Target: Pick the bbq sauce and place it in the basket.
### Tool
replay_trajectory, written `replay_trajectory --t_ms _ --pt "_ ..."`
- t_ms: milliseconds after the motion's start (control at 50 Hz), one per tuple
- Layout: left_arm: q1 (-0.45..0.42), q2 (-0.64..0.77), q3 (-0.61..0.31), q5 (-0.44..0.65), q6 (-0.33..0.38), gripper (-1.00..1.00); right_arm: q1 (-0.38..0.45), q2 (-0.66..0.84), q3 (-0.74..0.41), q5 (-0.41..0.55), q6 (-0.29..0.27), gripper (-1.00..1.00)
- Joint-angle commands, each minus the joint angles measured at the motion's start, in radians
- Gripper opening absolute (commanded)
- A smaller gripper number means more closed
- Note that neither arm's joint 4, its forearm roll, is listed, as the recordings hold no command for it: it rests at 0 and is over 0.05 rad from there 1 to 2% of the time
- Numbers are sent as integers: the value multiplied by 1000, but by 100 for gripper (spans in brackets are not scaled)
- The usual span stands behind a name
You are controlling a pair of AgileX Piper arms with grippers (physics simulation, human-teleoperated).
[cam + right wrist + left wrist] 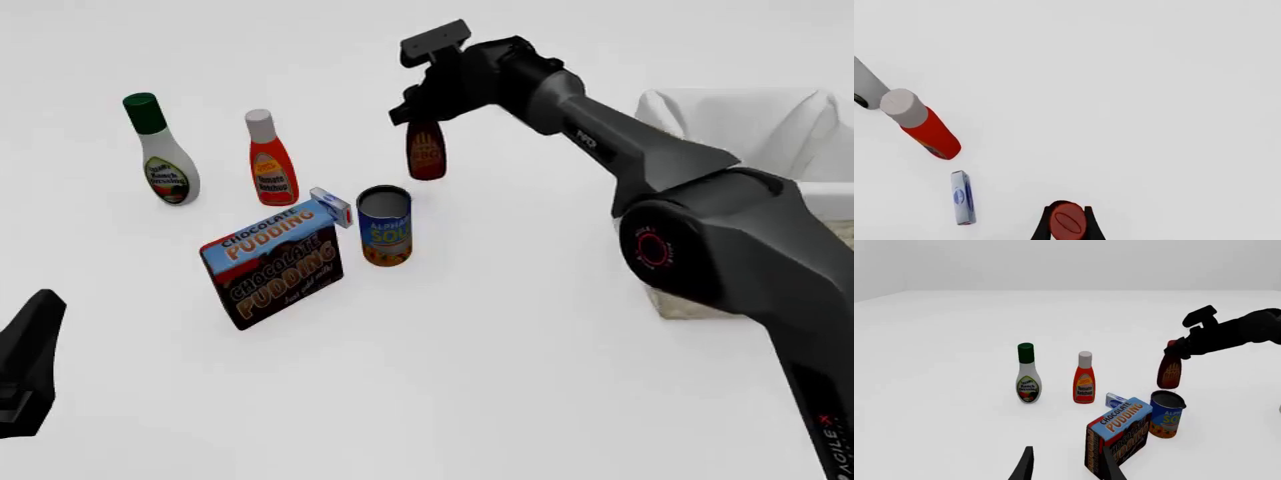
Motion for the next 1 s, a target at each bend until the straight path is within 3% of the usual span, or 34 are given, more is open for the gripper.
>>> replay_trajectory --t_ms 20,460,1000 --pt "0 0 0 0 0 100 -14 -81 30 -12 -3 -100" --pt "0 0 0 0 0 100 12 -414 238 -40 -2 -100" --pt "0 0 0 0 0 100 -43 -673 398 -2 -12 -100"
